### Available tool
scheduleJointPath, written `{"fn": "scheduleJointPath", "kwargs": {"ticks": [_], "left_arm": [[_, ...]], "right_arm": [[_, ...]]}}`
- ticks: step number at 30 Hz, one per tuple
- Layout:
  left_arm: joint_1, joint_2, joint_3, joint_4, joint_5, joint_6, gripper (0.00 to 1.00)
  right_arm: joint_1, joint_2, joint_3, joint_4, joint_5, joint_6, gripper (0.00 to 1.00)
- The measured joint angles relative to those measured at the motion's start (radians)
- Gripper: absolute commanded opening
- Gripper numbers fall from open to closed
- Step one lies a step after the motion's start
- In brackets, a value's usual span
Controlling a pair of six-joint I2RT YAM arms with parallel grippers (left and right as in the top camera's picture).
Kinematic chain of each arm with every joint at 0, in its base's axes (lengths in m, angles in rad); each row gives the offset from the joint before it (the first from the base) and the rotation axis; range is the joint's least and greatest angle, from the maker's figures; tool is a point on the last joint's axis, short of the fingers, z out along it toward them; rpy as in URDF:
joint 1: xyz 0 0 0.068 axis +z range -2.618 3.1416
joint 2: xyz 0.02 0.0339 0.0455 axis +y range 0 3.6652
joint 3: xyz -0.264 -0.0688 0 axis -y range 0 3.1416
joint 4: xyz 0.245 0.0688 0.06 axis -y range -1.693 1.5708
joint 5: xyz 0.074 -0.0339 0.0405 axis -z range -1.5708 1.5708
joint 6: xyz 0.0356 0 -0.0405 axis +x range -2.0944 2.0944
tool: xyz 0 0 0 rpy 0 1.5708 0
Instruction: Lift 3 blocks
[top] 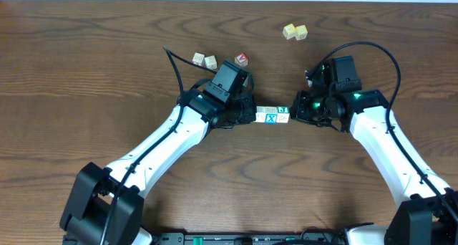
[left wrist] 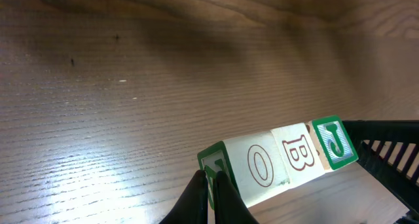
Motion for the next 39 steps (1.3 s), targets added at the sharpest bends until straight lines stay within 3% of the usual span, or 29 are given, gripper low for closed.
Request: {"fn": "scheduleJointPath", "kwargs": {"ticks": [17, 39], "left_arm": [[-0.002, 0.041, 0.0, 0.0, 0.001, 0.0, 0.07], [-0.024, 0.14, 0.0, 0.004, -0.015, 0.0, 0.07]], "right_arm": [[0.0, 0.002, 0.0, 0.006, -0.001, 0.003, 0.01], [0.021, 0.004, -0.18, 0.202, 0.037, 0.031, 0.01]]}}
